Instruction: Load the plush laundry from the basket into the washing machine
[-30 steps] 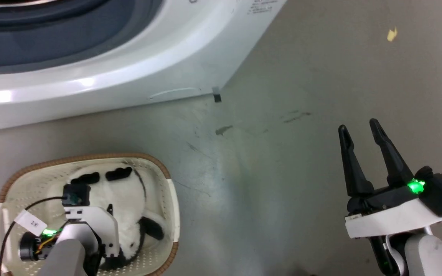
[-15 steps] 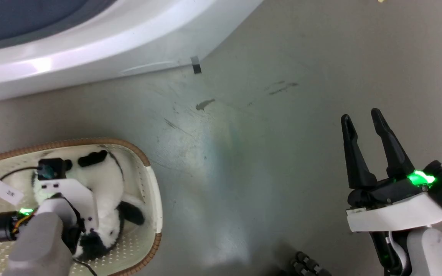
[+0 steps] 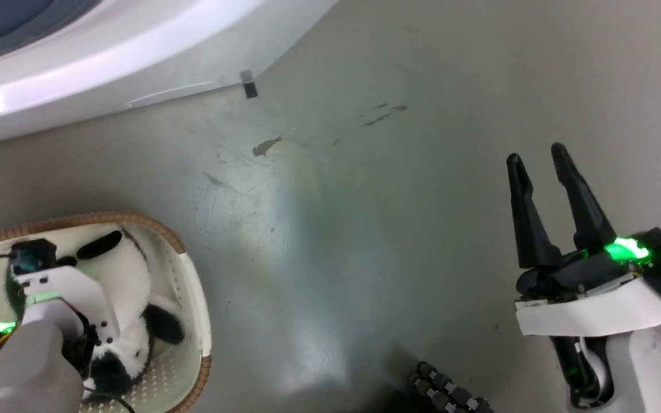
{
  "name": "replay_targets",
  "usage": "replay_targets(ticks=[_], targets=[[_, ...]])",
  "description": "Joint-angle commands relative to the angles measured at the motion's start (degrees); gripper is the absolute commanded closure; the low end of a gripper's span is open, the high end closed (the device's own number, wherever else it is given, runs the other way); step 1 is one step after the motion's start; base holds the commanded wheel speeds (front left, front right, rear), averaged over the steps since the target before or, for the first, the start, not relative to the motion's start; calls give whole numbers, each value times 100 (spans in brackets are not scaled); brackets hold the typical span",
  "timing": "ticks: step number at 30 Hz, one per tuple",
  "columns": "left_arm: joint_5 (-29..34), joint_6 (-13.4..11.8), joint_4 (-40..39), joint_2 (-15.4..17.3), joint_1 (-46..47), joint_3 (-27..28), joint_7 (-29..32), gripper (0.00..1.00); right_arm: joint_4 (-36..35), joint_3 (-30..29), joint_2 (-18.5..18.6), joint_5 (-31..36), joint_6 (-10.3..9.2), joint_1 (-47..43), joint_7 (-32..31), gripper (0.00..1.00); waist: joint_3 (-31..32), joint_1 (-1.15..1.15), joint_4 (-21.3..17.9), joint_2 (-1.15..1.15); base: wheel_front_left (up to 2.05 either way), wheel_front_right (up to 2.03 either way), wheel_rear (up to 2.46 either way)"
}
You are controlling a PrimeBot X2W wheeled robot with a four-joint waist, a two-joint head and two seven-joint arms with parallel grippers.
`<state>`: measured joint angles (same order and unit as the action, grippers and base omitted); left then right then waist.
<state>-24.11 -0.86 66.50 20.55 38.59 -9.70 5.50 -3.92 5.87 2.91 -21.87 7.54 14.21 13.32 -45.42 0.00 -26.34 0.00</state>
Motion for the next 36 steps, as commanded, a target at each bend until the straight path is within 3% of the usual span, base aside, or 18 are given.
replay_targets(ticks=[1,8,23,28,36], targets=[[-84,-8,206,-24,27,2,-19,100,-5,-41,-3,-17,-5,151,77,0,123,0,-47,0,0,0,0],[-317,116,623,-282,-131,-83,-547,100,-27,-330,-3,309,-5,31,161,0,878,0,171,0,0,0,0],[-406,726,479,-1006,-1269,-325,-1906,100,-18,-536,93,1061,-5,-1213,168,0,3365,0,1375,0,0,0,0],[-434,796,-68,-1153,-1687,-343,-2040,100,-53,-537,97,1174,-5,-1494,168,0,3796,0,1679,0,0,0,0],[-99,676,-2256,-1304,-2671,5,-2048,100,-93,-563,97,1285,-5,-1815,168,0,4165,0,1993,0,0,0,0]])
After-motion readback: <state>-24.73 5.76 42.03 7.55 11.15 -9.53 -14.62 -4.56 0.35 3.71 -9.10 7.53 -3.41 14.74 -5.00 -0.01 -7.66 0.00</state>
